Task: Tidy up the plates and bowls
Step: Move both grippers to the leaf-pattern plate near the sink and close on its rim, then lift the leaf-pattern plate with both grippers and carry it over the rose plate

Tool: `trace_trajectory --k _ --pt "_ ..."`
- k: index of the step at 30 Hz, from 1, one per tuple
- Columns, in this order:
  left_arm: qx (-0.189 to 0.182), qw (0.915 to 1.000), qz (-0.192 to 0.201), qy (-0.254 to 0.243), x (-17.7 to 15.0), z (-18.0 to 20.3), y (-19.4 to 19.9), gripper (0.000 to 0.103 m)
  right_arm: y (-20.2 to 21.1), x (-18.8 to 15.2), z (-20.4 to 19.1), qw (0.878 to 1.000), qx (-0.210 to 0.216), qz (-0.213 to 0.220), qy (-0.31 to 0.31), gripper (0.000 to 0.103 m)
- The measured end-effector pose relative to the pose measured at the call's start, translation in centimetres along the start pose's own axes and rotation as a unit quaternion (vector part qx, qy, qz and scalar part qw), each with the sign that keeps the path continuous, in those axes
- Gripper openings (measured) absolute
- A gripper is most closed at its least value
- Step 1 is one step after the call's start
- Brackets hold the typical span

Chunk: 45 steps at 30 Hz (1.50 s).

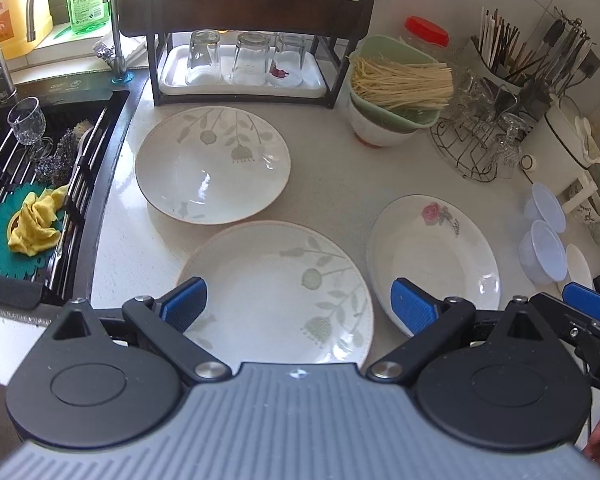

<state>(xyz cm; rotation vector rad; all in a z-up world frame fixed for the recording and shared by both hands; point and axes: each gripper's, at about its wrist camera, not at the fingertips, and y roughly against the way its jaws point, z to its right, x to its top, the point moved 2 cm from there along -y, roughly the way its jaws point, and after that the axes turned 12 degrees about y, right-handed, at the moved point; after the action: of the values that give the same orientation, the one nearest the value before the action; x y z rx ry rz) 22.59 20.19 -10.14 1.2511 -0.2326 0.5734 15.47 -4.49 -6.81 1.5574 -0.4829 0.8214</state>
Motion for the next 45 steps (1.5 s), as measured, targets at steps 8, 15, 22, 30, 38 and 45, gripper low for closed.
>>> trace_trajectory --k 8,15,22,30,38,45 --pt "-0.015 0.9989 -0.038 -0.022 1.6 -4.9 -2.8 0.097 -3.6 -0.3 -3.2 0.999 -0.008 -0.014 -0.049 0.078" --pt "-0.012 0.9967 -0.068 -0.043 2.1 -7.6 -5.8 0.080 -6.5 -2.2 -5.2 0.994 0.000 -0.044 -0.103 0.069" --pt "-0.011 0.9934 -0.111 -0.027 2.0 -9.9 -9.0 0.060 -8.8 -4.3 -6.1 0.983 0.020 -0.086 -0.161 0.045" --pt "-0.027 0.9933 -0.112 -0.013 2.2 -10.2 -10.2 0.043 -10.2 -4.9 -7.3 0.984 0.010 -0.095 -0.148 0.032" --pt "-0.034 0.9929 -0.114 -0.009 2.5 -10.1 -11.0 0.030 -12.1 -5.1 -6.8 0.982 0.007 -0.112 -0.151 0.018" --pt "-0.044 0.9932 -0.107 0.006 2.6 -10.9 -11.2 0.022 -13.5 -5.3 -6.8 0.983 0.007 -0.121 -0.136 0.010"
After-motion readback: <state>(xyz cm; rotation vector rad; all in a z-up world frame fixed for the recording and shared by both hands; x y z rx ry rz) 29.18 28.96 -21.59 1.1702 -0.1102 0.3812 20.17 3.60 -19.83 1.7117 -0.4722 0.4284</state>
